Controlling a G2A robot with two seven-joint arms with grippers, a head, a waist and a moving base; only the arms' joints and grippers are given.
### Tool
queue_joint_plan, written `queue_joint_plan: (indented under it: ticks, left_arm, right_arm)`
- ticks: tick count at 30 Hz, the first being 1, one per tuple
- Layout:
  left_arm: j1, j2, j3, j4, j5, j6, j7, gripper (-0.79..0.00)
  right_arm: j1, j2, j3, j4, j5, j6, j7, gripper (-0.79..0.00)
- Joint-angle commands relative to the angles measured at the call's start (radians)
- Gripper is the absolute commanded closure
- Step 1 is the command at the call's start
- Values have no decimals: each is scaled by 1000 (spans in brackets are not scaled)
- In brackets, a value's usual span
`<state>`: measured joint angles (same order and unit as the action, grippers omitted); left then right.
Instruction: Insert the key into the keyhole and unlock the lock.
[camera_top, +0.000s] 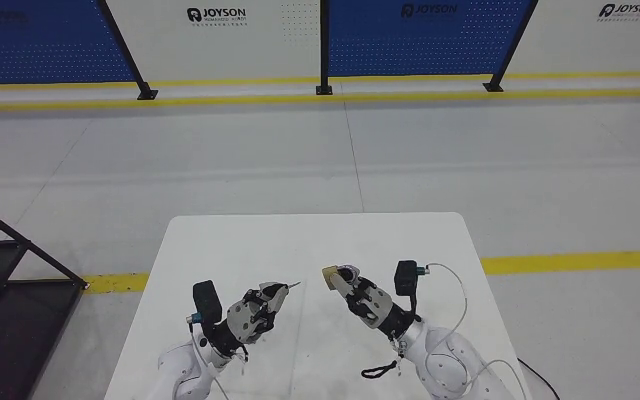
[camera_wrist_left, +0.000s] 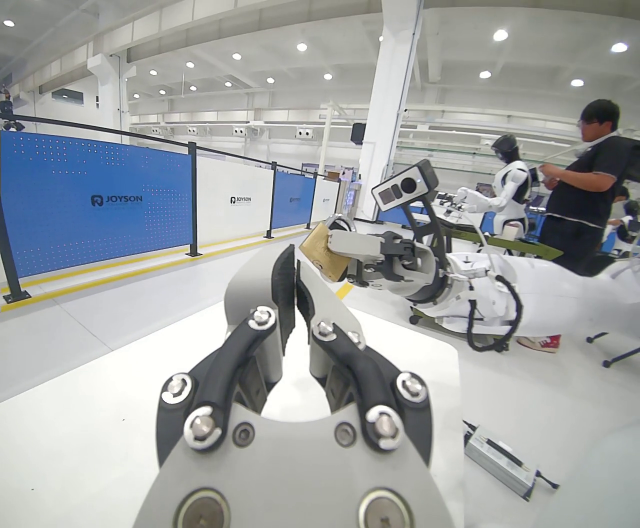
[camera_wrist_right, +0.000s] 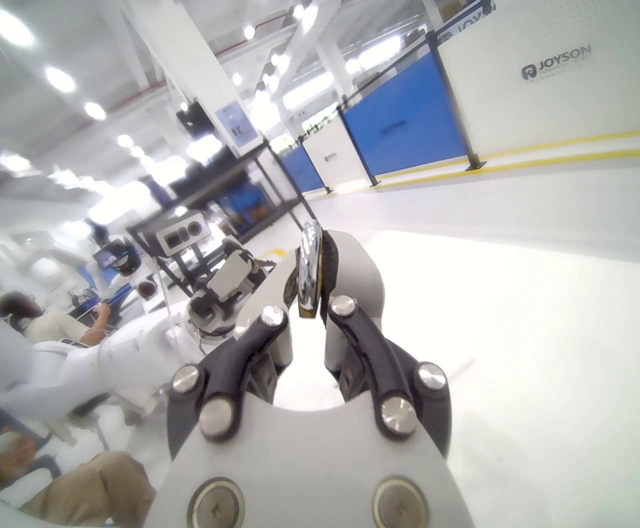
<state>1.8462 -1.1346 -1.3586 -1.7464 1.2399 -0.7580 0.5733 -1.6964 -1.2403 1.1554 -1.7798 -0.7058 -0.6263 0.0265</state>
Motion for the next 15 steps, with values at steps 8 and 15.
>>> queue_joint_plan:
  ticks: [8, 15]
  left_arm:
    - [-5, -1, 9, 0, -16, 8, -21, 0]
    - [-50, -19, 99, 61, -251, -35, -8, 0]
  right_arm:
    - [6, -1, -6, 9, 23, 5, 0, 0]
    - [61, -19, -74, 84, 65, -149, -165, 0]
